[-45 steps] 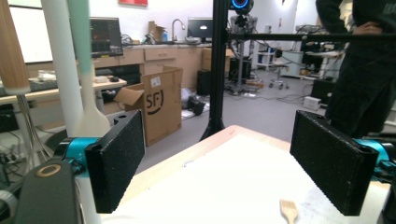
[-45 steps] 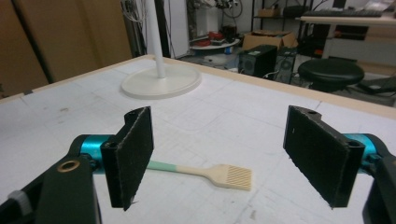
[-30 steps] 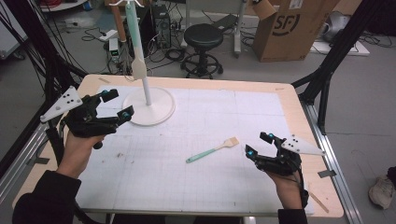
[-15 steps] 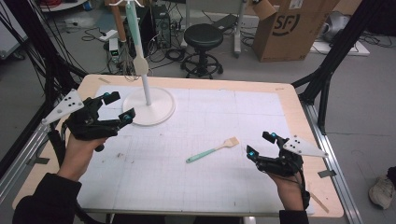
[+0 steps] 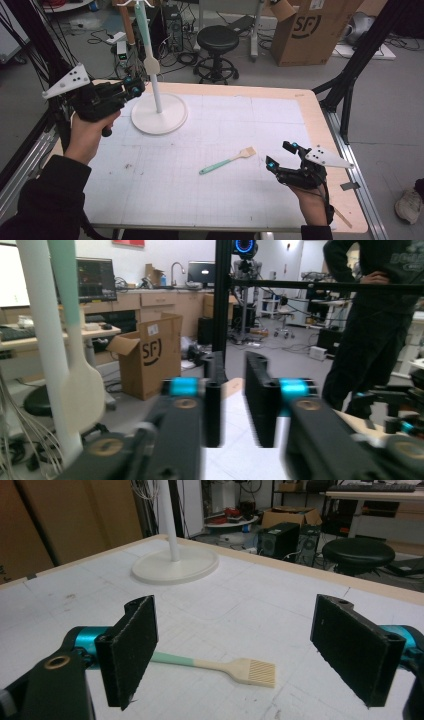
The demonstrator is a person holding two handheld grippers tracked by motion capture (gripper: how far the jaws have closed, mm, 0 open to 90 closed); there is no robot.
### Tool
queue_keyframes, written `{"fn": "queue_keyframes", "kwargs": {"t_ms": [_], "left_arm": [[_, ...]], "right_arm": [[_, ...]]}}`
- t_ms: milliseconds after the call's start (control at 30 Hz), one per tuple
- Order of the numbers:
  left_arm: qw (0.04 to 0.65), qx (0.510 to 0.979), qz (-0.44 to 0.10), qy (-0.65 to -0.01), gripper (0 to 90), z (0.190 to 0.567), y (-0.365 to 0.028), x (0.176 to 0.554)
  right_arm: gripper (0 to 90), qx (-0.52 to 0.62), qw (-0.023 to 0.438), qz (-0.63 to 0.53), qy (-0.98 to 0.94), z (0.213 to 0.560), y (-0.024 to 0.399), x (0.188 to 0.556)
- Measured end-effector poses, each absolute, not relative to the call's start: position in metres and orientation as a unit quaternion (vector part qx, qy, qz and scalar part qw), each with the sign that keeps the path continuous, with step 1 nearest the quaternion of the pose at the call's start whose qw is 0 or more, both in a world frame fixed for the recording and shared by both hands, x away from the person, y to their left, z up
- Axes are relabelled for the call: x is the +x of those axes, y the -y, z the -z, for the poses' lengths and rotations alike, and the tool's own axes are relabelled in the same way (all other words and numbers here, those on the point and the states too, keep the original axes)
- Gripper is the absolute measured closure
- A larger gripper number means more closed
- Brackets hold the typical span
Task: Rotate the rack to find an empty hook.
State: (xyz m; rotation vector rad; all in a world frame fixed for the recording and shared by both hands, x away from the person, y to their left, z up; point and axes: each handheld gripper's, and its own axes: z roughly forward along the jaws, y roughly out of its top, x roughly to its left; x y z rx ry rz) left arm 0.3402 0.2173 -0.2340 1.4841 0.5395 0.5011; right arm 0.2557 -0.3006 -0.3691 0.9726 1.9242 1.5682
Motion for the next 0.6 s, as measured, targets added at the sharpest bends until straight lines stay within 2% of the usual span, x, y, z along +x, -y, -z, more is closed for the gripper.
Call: {"fn": "queue_keyframes", "kwargs": {"t_ms": [100, 600], "left_arm": [[0.675, 0.661, -0.218, -0.246, 89.5, 0.222, -0.218, 0.351], [0.678, 0.65, -0.227, -0.257, 89.6, 0.151, -0.228, 0.4]], "right_arm": [[17.9, 0.357, 0.234, -0.571, -0.701, 0.369, 0.302, 0.257], [17.9, 0.355, 0.241, -0.574, -0.697, 0.359, 0.303, 0.266]]}}
